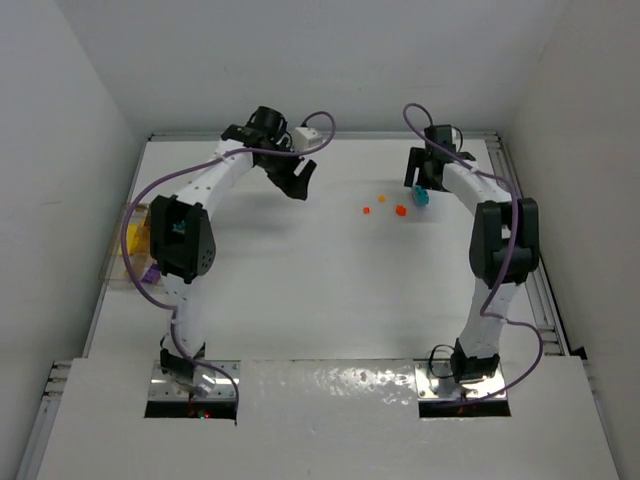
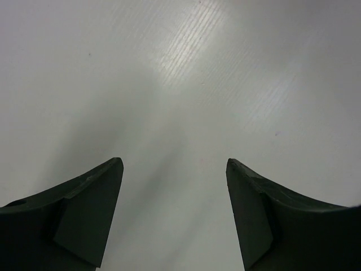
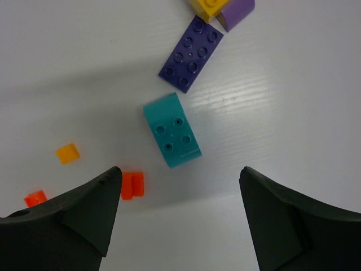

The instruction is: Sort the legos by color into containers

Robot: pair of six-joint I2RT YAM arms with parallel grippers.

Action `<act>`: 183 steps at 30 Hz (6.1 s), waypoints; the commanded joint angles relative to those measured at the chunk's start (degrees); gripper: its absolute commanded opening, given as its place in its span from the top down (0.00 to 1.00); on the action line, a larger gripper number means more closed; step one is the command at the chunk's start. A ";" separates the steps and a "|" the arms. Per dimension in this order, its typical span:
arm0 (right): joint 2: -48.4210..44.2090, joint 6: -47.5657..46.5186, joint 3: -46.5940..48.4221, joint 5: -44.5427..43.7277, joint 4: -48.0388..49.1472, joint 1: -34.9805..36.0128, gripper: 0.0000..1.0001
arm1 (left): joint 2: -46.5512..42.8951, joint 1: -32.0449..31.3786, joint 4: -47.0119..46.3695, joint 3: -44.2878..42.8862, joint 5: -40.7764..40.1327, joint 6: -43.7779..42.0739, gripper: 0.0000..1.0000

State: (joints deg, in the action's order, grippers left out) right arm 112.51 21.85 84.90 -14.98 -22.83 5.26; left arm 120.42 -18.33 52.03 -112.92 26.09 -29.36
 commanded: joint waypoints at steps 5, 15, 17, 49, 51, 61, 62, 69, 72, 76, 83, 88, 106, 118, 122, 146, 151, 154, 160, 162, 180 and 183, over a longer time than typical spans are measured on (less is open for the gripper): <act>10.08 -9.89 5.89 4.95 4.72 -1.04 0.18 | -7.48 1.63 -1.94 3.06 0.73 2.12 0.28; 13.27 -13.40 6.25 5.14 9.19 -1.13 0.71 | -15.65 1.71 -2.90 10.09 -4.73 -0.17 0.26; 12.56 -14.38 5.01 4.17 9.82 -1.13 0.94 | -16.27 1.80 -2.46 10.09 -5.08 -0.87 0.26; -18.11 -34.42 -16.25 52.34 29.23 28.49 1.00 | -25.68 1.28 15.11 15.80 24.00 -32.59 0.20; -19.08 -33.62 -18.28 52.34 31.43 29.19 1.00 | -25.59 0.93 16.69 17.29 25.93 -36.28 0.21; -22.42 -36.26 -19.69 51.72 32.76 31.04 1.00 | -24.80 0.40 15.91 16.59 28.41 -38.40 0.27; -22.59 -36.26 -19.60 51.81 32.85 31.13 1.00 | -24.71 0.22 15.73 16.68 28.67 -38.22 0.27; -22.60 -36.08 -19.78 51.55 33.99 32.36 1.00 | -24.80 -0.39 13.80 16.51 29.55 -36.29 0.38; -22.68 -35.30 -19.95 51.29 34.69 32.45 1.00 | -24.71 -0.48 14.24 15.89 30.07 -36.02 0.65; -23.12 -36.70 -20.74 49.62 33.64 32.45 1.00 | -25.41 -0.48 16.08 16.15 28.85 -38.04 1.00; -24.26 -38.10 -21.80 44.96 29.78 32.45 0.52 | -26.55 -0.48 16.36 17.03 22.71 -38.06 1.00; -26.37 -43.02 -23.47 36.89 23.02 32.10 0.12 | -27.34 -0.13 8.38 19.23 9.38 -27.53 1.00; -31.91 -31.16 -36.12 26.41 33.72 30.51 0.06 | -23.92 34.32 -4.83 27.49 -7.19 10.03 1.00; -32.79 -31.95 -36.21 24.65 33.73 30.43 0.05 | -13.73 35.11 -3.96 24.25 -7.19 7.05 0.82; -32.62 -32.30 -36.12 24.39 33.99 30.43 0.05 | -12.76 35.03 -3.34 24.33 -5.79 6.25 0.66; -27.60 6.78 -27.60 4.63 14.05 14.27 0.52 | -12.24 7.80 -6.67 9.57 -9.12 1.06 0.59; -31.11 10.50 -29.18 -9.17 4.91 11.97 0.32 | 1.81 -7.48 -7.47 -2.63 -14.65 3.52 0.37; -33.14 11.20 -31.55 -14.80 2.27 11.53 0.22 | 10.34 -11.28 -10.44 -10.54 -11.43 6.33 0.31; -39.47 14.54 -38.32 -12.09 0.25 6.88 0.22 | 18.79 -13.49 -25.72 -13.46 -7.80 11.78 0.21; -40.44 15.07 -39.72 -11.74 -0.64 6.52 0.23 | 21.60 -13.84 -27.50 -15.83 -8.50 13.80 0.20; -40.35 13.75 -39.90 -9.98 -0.81 6.34 0.27 | 24.33 -19.11 -31.82 -12.32 -9.56 12.84 0.49; -40.09 14.01 -39.99 -10.07 -0.73 6.35 0.28 | 24.68 -19.20 -31.38 -12.23 -10.97 12.67 0.54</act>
State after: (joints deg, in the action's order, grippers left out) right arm 72.66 35.81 44.36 -25.06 -24.56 11.46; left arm 145.29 -37.93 22.06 -125.19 16.69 -15.79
